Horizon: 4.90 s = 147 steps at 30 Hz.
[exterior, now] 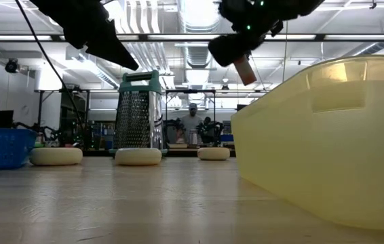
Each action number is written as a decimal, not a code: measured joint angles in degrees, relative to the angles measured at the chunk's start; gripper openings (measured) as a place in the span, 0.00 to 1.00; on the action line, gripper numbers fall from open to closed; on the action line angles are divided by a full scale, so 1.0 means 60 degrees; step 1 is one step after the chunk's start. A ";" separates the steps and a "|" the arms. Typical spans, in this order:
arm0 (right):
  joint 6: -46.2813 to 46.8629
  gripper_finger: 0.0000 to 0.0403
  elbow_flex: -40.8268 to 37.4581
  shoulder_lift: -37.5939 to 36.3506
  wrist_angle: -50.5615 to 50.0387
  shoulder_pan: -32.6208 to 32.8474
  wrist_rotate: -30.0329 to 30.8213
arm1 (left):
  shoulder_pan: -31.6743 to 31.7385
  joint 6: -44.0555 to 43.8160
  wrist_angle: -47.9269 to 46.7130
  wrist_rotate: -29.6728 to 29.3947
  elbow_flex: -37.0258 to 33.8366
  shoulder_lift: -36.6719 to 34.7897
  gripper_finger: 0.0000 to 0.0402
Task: Pick & Place Food Item
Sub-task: Put the pink food coloring bottle into the transparent bin
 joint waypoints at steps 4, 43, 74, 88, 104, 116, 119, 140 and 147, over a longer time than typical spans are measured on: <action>0.0309 0.32 -0.0053 0.0000 -0.0460 -0.0881 0.0000 | 0.0004 0.0000 0.0000 0.0000 0.0000 0.0000 0.71; 0.8264 0.33 -0.0161 -0.0058 -1.0440 -0.4062 -0.6218 | -0.0004 -0.0286 0.0000 -0.0004 0.0000 0.0000 0.71; 0.7458 0.31 -0.0420 0.0022 -1.0290 -0.6756 -1.0358 | -0.0004 -0.0463 0.0000 -0.0003 0.0000 0.0000 0.71; 0.7038 0.30 -0.0514 0.1045 -0.9561 -0.6865 -1.0527 | -0.0004 -0.0463 0.0000 0.0000 0.0000 0.0000 0.71; 0.7001 0.32 -0.0536 0.1049 -0.9544 -0.6922 -1.0772 | -0.0004 -0.0461 0.0000 0.0000 0.0000 0.0000 0.71; 0.6999 0.42 -0.0562 0.1053 -0.9515 -0.6922 -1.0772 | -0.0004 -0.0460 0.0000 0.0000 0.0000 0.0004 0.71; 0.6995 0.46 -0.0590 0.1053 -0.9501 -0.6922 -1.0772 | -0.0004 -0.0460 0.0000 0.0000 0.0000 0.0004 0.71; 0.7011 0.57 -0.0631 0.1064 -0.9307 -0.6918 -1.0768 | 0.0000 -0.0495 0.0000 0.0000 0.0000 0.0004 0.71; 0.7012 0.56 -0.0632 0.0857 -0.9372 -0.6918 -1.0718 | -0.0003 -0.0495 0.0000 0.0000 0.0000 0.0004 0.71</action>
